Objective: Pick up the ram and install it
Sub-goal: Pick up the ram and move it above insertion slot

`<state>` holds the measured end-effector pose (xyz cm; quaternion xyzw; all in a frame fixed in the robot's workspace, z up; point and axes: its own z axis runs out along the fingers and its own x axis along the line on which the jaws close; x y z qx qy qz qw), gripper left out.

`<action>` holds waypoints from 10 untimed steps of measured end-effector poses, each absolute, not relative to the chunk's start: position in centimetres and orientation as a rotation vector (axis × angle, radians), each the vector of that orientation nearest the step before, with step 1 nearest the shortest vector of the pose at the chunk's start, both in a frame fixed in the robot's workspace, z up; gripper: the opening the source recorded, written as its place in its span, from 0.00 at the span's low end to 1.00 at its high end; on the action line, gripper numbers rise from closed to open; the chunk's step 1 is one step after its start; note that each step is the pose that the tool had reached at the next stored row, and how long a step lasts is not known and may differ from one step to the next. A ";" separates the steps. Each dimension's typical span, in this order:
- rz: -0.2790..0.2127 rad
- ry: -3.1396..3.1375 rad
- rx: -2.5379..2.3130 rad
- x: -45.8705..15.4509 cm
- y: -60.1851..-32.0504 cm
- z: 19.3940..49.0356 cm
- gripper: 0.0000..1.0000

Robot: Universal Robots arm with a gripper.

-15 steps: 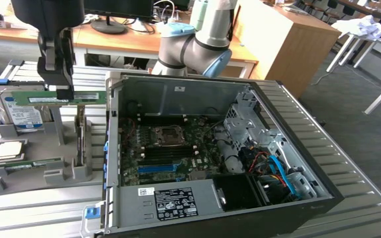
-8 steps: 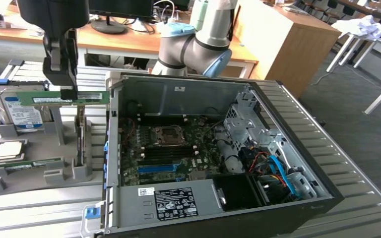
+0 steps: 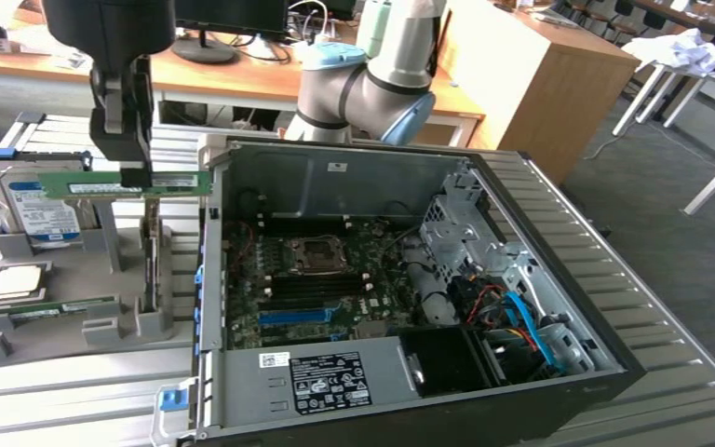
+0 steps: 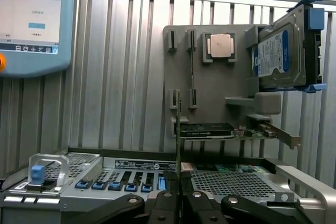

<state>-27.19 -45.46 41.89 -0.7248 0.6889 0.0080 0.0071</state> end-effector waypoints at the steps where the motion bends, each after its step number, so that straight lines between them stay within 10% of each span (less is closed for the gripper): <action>1: 0.025 2.154 -2.267 -27.1 -45.5 41.9 0.13; 10: 0.025 2.154 -2.267 -26.4 -45.5 41.9 0.13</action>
